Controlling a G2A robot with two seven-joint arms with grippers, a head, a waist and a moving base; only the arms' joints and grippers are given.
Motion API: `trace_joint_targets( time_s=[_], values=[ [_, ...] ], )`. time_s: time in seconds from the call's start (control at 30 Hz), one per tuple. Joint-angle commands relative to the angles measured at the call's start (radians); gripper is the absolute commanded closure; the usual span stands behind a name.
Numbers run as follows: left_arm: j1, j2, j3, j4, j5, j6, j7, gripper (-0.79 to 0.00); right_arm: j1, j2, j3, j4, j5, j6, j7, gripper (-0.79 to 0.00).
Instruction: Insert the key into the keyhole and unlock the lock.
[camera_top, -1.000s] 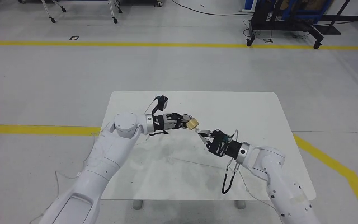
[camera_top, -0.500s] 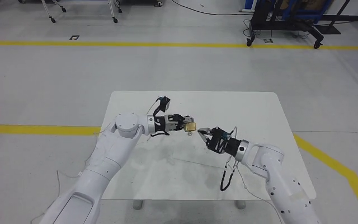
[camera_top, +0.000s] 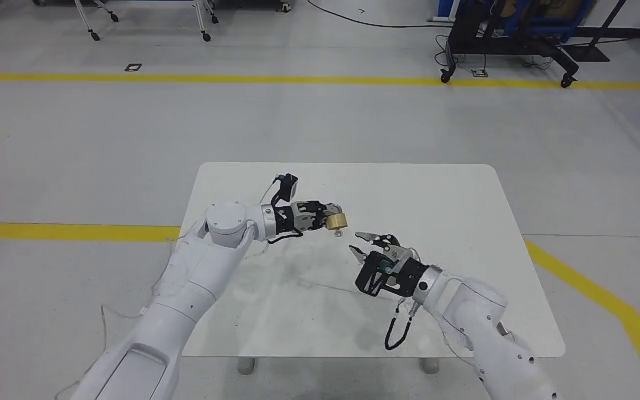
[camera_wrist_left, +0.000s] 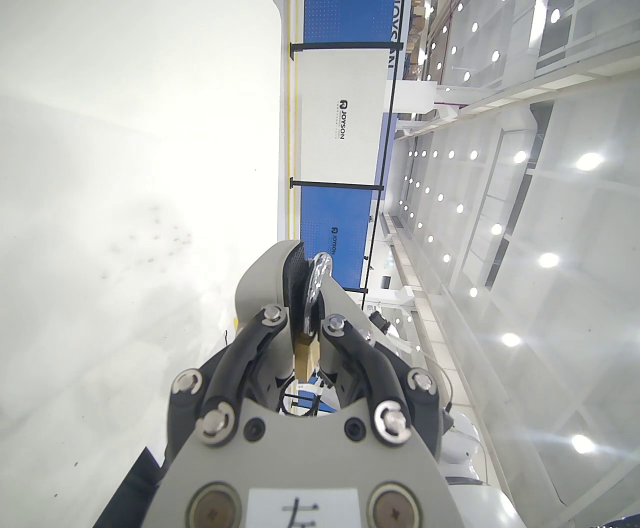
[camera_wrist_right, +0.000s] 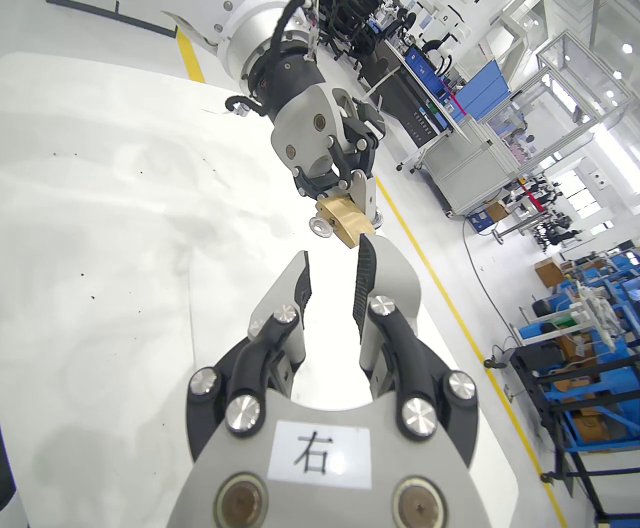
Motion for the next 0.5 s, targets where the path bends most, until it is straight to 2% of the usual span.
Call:
trace_joint_targets(
  time_s=[0.0,0.47],
  values=[
    [-0.001,-0.001,0.001,0.0,-0.002,0.011,0.004,0.0,-0.004,-0.003,-0.033,-0.012,-0.049,0.04,0.028,-0.219],
    [-0.009,-0.006,0.014,0.011,-0.002,0.03,0.0,0.0,0.053,-0.029,-0.19,0.025,-0.197,0.213,0.19,-0.2]
  ],
)
